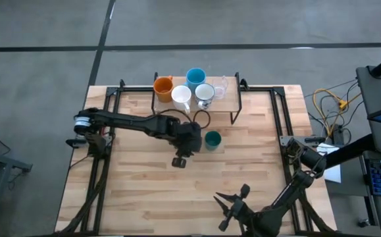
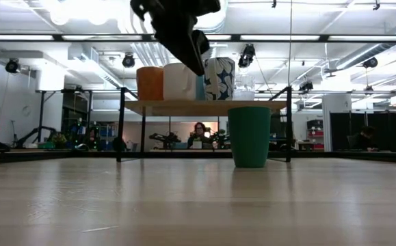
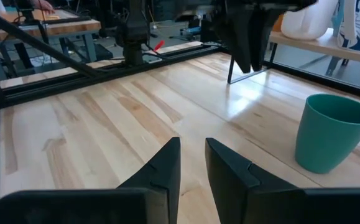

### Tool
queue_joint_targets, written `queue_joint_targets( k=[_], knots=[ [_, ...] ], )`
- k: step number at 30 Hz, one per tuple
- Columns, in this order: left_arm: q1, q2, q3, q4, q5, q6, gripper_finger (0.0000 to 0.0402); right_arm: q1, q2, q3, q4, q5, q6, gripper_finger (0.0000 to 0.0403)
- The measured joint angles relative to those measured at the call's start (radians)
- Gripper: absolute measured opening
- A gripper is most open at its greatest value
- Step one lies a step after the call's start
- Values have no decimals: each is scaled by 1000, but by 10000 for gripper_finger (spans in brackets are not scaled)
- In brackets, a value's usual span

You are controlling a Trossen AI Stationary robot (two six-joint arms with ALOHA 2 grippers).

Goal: Stack small to large cups/mugs on shelf
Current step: Put the green mug on the shelf

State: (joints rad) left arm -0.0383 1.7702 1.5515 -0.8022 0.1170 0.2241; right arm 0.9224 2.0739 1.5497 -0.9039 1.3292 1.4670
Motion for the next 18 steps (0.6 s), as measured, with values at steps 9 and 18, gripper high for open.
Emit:
queue_joint_targets(
  k=[9,18],
  knots=[
    [13,104,138,-45,-75,247,54,1,-1,0,-18,-2,0,68],
    [24,182,306,-122,-111,403,54,3,-1,0,-89,-7,77,68]
  ],
)
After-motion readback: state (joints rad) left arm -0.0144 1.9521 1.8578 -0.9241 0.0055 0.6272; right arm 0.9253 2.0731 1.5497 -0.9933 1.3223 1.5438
